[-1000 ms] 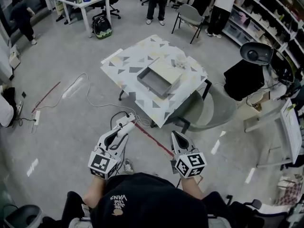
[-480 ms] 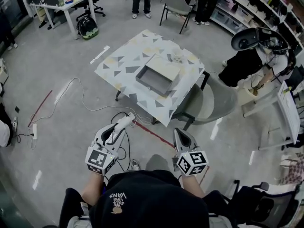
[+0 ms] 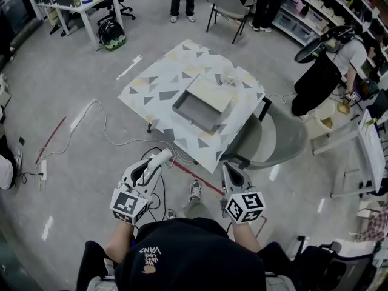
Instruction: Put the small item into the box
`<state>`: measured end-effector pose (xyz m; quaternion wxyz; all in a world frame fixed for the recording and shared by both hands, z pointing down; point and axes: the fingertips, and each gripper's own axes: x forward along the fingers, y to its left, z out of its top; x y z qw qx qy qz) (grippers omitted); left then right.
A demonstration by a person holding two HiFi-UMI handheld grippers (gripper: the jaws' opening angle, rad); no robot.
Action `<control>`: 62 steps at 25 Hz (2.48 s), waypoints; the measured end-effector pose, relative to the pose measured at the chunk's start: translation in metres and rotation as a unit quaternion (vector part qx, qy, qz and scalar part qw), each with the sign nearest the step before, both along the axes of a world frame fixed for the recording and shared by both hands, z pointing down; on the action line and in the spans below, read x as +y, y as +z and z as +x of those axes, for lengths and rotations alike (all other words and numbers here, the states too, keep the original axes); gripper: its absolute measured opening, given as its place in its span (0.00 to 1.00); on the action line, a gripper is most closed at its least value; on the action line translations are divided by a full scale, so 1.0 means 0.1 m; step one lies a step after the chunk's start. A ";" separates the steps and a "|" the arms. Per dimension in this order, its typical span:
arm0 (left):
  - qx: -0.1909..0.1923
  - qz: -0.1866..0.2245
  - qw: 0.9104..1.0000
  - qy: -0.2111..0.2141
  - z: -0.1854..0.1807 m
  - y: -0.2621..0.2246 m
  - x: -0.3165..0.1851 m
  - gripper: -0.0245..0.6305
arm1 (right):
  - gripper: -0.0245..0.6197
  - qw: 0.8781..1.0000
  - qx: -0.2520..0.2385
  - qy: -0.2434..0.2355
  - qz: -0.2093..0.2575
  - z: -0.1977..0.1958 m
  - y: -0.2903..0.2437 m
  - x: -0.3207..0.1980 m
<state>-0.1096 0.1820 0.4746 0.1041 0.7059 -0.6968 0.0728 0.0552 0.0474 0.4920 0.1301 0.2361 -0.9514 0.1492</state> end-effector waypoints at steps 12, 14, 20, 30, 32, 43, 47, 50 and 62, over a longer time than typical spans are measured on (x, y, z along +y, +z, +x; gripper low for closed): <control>-0.006 -0.005 1.000 -0.018 -0.21 0.05 -1.24 0.23 | 0.04 0.999 0.002 -0.049 -0.005 -0.37 0.07 -1.09; -0.009 -0.012 1.000 -0.022 -0.22 0.11 -1.41 0.23 | 0.04 0.998 0.004 -0.059 -0.006 -0.40 0.09 -1.24; -0.024 -0.031 0.999 -0.021 -0.21 0.25 -1.89 0.23 | 0.04 0.997 0.011 -0.079 -0.005 -0.40 0.16 -1.61; -0.036 -0.076 0.996 0.042 -0.24 0.60 -2.59 0.23 | 0.04 0.999 0.021 -0.037 -0.028 -0.32 0.29 -1.91; -0.037 -0.087 0.993 0.066 -0.26 0.69 -2.71 0.23 | 0.04 0.999 0.021 -0.015 -0.033 -0.31 0.29 -1.94; -0.076 -0.150 0.967 0.192 -0.38 1.30 -3.26 0.23 | 0.04 0.995 0.032 0.085 -0.042 -0.38 0.38 -2.06; -0.079 -0.176 0.954 0.230 -0.41 1.55 -3.39 0.23 | 0.04 0.991 0.036 0.118 -0.046 -0.41 0.40 -2.07; -0.080 -0.195 0.943 0.260 -0.42 1.74 -3.47 0.23 | 0.04 0.988 0.040 0.144 -0.049 -0.40 0.42 -2.06; -0.067 -0.241 0.901 0.355 -0.16 2.20 -3.74 0.23 | 0.04 0.970 0.057 0.229 -0.061 -0.26 0.49 -1.95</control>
